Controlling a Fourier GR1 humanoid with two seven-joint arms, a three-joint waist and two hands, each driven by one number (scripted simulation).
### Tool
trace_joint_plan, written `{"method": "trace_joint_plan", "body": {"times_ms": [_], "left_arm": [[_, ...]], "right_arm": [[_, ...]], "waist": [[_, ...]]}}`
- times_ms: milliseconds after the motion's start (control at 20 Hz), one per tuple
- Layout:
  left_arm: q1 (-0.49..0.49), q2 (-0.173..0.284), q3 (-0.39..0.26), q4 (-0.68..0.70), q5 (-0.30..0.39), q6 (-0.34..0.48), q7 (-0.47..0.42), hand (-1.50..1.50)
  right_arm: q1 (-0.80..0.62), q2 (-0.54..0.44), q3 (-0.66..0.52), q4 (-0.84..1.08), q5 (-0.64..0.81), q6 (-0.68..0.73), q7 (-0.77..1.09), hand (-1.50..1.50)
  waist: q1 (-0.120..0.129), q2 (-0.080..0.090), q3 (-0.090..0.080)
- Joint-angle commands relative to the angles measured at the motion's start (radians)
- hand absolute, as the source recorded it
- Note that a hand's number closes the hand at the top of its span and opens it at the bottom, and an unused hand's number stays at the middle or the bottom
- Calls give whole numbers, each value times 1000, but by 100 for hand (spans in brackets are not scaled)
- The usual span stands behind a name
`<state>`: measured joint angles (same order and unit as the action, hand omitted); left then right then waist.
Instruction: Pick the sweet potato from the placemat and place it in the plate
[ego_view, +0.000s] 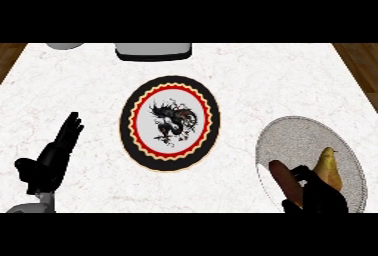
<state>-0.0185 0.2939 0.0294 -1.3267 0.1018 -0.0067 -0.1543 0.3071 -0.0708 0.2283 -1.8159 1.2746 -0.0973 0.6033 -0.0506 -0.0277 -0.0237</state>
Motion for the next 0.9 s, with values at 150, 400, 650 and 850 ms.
{"method": "trace_joint_plan", "body": {"times_ms": [150, 400, 650, 850], "left_arm": [[-16, -23, -13, -14, -17, 16, 13, 0], [-45, 5, 2, -39, 6, -16, 76, 0], [-24, -17, -2, 8, -17, -10, 3, 0], [-2, -26, -22, -7, -46, -12, -22, 0]], "right_arm": [[337, 69, 315, -282, 174, -178, 157, 150], [376, 70, 562, -493, 443, -61, 284, 150], [311, 71, 729, -531, 698, -97, 348, 150], [182, 70, 816, -553, 811, 26, 448, 150]], "waist": [[22, 20, 23], [37, 22, 22], [38, 23, 21], [50, 27, 22]]}}
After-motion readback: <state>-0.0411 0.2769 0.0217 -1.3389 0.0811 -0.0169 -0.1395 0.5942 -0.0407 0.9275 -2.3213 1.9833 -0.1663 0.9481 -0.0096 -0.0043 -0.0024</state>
